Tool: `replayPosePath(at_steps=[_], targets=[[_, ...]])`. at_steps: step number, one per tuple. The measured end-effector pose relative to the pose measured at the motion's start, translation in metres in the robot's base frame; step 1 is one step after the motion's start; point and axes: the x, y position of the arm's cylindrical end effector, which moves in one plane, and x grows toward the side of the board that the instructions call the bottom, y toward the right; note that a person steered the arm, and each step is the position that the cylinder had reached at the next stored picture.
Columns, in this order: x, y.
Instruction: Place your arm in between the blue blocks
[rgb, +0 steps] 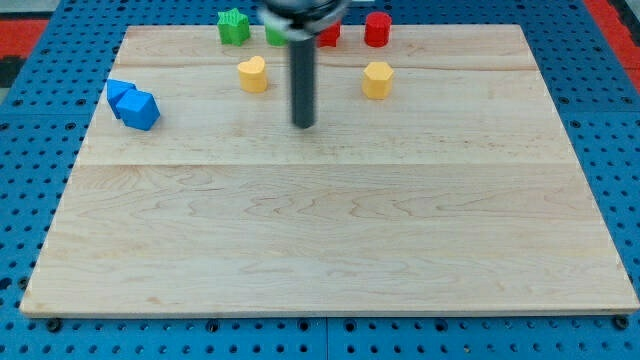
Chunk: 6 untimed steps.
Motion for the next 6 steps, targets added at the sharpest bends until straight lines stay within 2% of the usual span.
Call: replayPosePath(at_steps=[1, 2, 4, 6], targets=[[0.009, -0.116], [-0.006, -0.181], [-0.051, -0.171], [-0.063, -0.153]])
